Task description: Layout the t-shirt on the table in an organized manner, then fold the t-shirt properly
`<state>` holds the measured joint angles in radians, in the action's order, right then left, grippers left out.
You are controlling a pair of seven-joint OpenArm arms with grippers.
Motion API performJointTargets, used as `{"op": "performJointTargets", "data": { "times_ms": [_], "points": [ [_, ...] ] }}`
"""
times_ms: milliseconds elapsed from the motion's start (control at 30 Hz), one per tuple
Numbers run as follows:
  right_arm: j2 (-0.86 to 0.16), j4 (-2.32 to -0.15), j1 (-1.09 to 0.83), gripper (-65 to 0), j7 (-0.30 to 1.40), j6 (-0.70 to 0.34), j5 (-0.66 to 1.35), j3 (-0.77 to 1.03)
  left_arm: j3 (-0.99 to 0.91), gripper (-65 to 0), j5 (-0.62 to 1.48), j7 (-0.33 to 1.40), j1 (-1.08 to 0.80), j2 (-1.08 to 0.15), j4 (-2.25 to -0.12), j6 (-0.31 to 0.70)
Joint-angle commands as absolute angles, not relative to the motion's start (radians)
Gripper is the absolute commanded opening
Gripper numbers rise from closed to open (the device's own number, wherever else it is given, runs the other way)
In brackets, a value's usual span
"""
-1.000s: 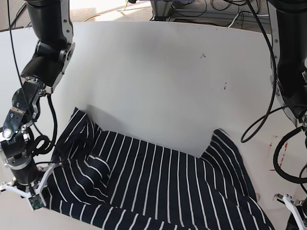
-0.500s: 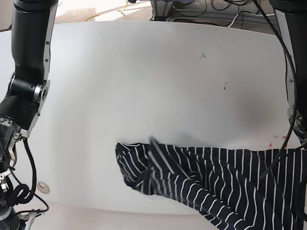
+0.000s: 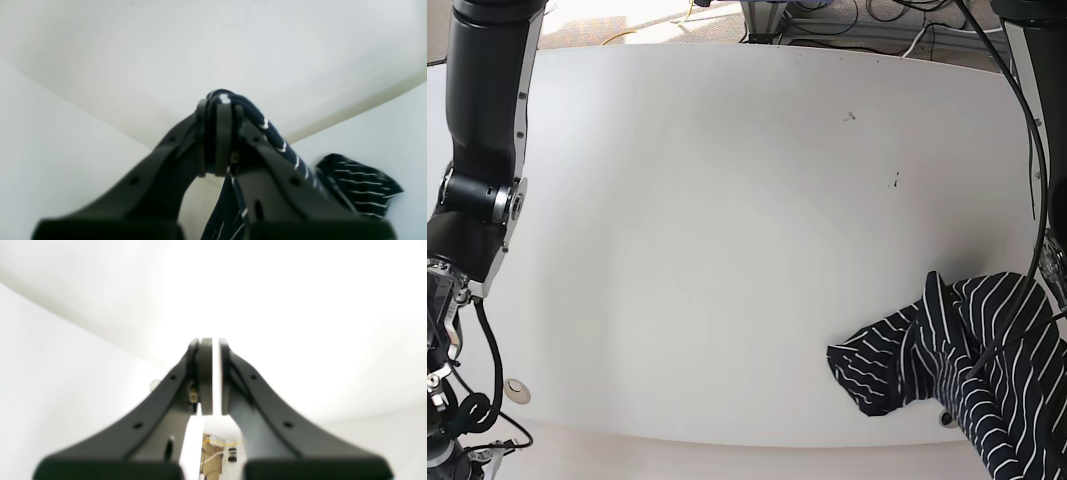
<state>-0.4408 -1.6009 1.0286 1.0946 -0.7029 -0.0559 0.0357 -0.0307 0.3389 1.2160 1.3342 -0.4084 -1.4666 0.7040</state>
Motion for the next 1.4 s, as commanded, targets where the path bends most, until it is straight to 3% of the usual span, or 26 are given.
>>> {"op": "performJointTargets", "data": {
  "times_ms": [0,633,1000,1367],
  "points": [
    [-0.441,-1.65,0.997,-62.9,1.087,-0.698,-0.054,0.039,-0.033,-65.0,0.348,1.205,1.343,-0.414,-1.477,0.698],
    [-0.127,-1.793,0.561,-62.9,1.044,-0.698,-0.065,0.033,-0.044,-65.0,0.349,1.311,1.135,-0.544,-1.661,0.698],
    [-0.016,-1.794,0.453,-62.9,1.036,-0.698,-0.067,0.033,-0.249,-65.0,0.349,1.38,0.796,-0.702,-1.816,0.698],
    [0.061,-1.791,0.38,-62.9,1.036,-0.698,-0.065,0.031,-0.556,-65.0,0.351,1.396,0.344,-0.719,-1.874,0.698]
  ]
}}
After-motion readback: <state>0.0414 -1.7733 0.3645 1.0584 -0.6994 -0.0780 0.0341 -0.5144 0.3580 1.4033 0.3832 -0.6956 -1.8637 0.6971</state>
